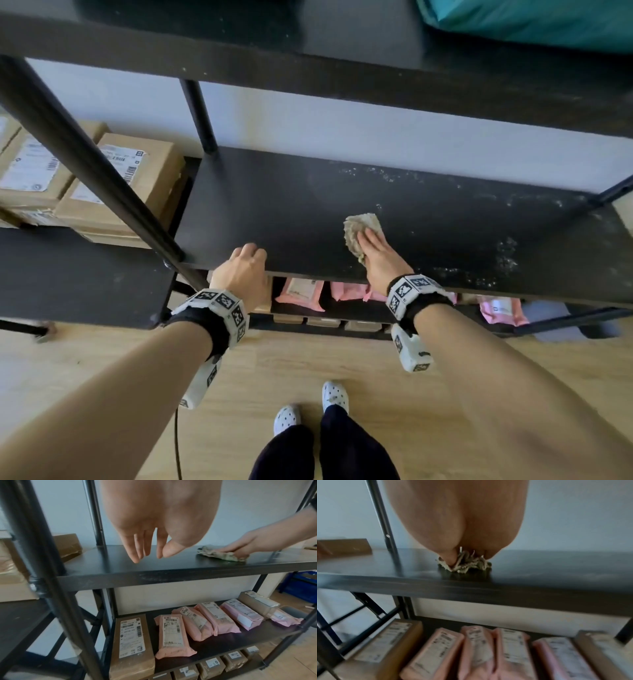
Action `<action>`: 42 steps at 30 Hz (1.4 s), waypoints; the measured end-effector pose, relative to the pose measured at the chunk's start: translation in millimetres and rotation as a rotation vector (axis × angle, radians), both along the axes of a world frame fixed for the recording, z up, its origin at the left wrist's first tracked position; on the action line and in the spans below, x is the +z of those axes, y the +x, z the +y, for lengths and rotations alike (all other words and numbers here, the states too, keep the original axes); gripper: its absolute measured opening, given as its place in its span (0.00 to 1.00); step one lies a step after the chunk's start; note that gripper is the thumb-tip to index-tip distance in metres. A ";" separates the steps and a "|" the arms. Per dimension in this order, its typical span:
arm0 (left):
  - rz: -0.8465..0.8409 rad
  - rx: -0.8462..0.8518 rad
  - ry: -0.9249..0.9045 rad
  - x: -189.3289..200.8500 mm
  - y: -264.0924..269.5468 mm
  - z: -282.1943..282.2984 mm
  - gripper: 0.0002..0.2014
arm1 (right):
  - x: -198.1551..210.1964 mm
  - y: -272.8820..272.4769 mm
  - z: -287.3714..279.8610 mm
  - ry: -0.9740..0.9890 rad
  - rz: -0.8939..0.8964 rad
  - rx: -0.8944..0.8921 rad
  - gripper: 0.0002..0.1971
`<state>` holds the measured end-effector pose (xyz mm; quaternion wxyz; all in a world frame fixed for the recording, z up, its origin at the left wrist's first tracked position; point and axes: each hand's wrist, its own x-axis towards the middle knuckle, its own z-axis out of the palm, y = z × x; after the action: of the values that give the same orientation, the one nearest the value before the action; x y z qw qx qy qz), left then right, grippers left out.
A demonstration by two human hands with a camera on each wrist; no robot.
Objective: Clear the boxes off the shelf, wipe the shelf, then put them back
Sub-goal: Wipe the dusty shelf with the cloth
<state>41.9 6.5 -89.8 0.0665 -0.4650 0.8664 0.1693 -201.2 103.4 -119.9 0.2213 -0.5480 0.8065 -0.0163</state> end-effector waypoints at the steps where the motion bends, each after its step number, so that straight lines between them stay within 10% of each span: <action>1: 0.001 -0.011 0.003 0.9 -4.9 0.6 0.16 | 3.4 -9.4 12.3 0.034 0.007 -0.022 0.36; 12: 0.076 -0.057 -0.018 12.5 -34.3 9.8 0.15 | -10.7 102.7 -8.1 0.036 -0.043 0.275 0.33; 22: 0.007 0.039 0.036 6.2 1.0 7.9 0.15 | 6.3 6.3 29.2 0.026 0.024 -0.045 0.29; 32: 0.024 0.071 -0.025 -5.7 34.0 13.8 0.11 | -9.0 133.8 -36.9 -0.039 -0.045 0.263 0.38; 42: 0.015 0.029 -0.016 11.3 -10.7 -2.5 0.15 | -0.3 -47.6 -39.0 0.150 0.016 -0.199 0.36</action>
<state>31.2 4.0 -78.5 0.0537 -0.4769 0.8613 0.1666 -248.8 64.4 -120.2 0.2525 -0.4472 0.8577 0.0267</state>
